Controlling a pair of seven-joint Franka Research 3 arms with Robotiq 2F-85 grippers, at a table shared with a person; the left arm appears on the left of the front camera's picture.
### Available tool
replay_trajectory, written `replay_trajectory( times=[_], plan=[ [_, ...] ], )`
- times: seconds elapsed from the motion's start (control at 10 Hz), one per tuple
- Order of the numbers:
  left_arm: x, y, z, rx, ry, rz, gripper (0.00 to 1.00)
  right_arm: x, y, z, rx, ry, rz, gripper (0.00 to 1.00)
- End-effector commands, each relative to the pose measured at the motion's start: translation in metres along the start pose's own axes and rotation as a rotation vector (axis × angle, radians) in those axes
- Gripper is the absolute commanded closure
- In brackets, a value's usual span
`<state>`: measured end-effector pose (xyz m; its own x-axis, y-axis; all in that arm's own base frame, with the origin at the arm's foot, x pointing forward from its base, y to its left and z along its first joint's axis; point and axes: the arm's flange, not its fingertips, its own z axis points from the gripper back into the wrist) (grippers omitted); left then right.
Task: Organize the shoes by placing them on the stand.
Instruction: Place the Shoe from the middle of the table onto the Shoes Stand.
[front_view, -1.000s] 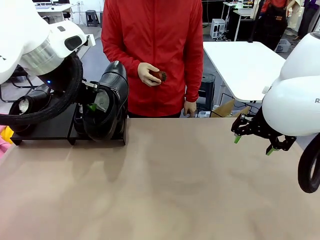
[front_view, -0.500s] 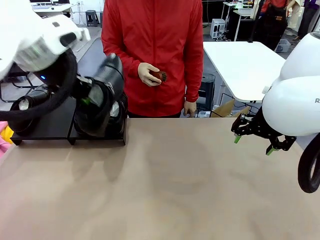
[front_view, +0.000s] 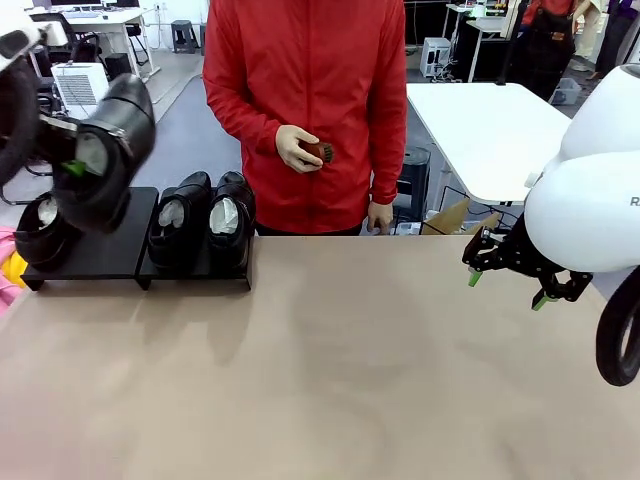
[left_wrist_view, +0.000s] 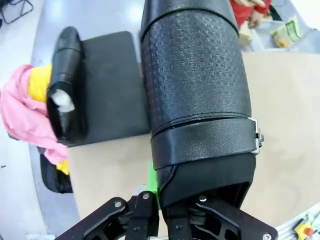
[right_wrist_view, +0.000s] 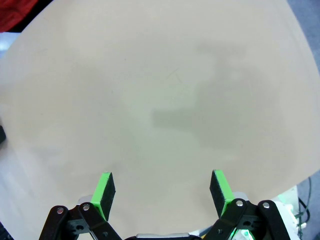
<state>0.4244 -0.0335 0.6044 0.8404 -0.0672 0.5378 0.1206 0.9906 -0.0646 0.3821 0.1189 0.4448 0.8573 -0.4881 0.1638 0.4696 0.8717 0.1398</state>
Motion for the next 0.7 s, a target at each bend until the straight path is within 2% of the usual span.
replay_trajectory(
  times=[0.0,0.3,0.6],
  plan=[
    [0.021,0.029,-0.014,-0.001,-0.042,0.004,1.0,0.002,0.0,0.002,0.002,-0.004,0.013,0.0],
    [0.037,0.069,-0.064,0.01,-0.066,0.045,1.0,0.002,0.0,0.002,0.002,-0.004,0.013,0.0],
    [0.038,0.075,-0.085,-0.004,-0.049,0.066,1.0,0.002,0.0,0.002,0.002,-0.004,0.013,0.0]
  ],
)
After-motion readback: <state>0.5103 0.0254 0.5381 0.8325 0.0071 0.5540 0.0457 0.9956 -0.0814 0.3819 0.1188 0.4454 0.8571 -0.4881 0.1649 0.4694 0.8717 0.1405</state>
